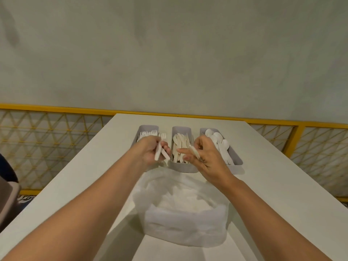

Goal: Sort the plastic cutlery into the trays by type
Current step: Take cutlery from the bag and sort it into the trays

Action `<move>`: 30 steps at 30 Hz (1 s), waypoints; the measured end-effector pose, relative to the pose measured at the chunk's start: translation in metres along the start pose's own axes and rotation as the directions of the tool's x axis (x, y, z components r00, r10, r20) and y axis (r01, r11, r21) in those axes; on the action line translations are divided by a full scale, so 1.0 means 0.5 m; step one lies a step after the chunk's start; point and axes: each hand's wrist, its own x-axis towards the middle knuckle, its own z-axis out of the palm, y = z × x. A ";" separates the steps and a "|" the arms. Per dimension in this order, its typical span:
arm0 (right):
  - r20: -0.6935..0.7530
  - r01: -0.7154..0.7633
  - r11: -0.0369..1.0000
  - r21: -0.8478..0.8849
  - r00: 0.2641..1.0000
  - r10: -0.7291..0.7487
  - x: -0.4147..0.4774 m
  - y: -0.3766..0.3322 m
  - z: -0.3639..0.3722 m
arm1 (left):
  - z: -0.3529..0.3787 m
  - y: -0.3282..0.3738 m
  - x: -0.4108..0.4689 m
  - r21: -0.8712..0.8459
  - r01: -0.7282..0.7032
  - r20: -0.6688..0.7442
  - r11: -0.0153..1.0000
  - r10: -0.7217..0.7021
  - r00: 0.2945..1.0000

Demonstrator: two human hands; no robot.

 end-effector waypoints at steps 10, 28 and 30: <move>-0.011 -0.307 0.921 0.239 0.948 0.319 0.038 0.015 -0.023 | -0.069 0.066 0.106 0.922 -0.019 -0.172 0.387 0.453 0.875; -0.095 -0.223 0.970 0.094 0.968 0.232 0.098 0.110 0.033 | -0.055 0.010 0.137 0.992 -0.050 -0.033 0.112 0.636 0.771; -0.046 -0.229 0.973 -0.008 0.973 0.228 0.118 0.123 0.049 | -0.037 0.003 0.135 0.984 -0.128 0.030 0.123 0.591 0.806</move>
